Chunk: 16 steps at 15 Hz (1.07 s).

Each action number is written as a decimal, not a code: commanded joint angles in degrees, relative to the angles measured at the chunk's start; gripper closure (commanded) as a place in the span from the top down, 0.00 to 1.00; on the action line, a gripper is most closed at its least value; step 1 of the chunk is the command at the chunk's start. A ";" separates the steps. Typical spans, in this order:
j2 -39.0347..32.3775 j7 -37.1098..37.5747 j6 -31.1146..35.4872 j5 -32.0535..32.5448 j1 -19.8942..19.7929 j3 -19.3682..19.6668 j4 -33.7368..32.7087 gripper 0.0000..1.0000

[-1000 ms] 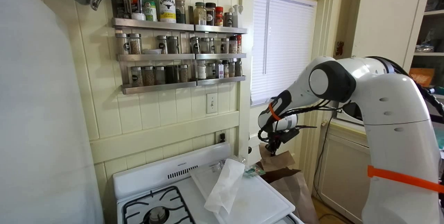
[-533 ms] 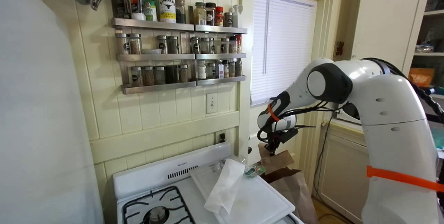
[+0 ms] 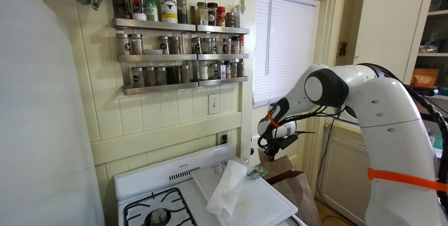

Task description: Remove the small brown paper bag and the plastic from the white tray and put it in the big paper bag

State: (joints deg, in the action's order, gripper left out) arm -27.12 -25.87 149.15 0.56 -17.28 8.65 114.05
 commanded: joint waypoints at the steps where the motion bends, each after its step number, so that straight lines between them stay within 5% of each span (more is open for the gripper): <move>1: -2.84 2.22 3.48 1.76 -0.39 -0.20 -0.58 0.27; 4: -3.80 3.24 5.20 1.85 -0.37 -0.37 -0.62 0.37; 12: -2.02 5.31 4.57 1.00 -0.48 -0.96 -0.66 0.96; 16: 1.56 8.87 1.88 0.21 0.20 -0.83 -0.78 1.00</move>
State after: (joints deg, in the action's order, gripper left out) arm -28.70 -19.96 153.87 1.08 -17.19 8.19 112.66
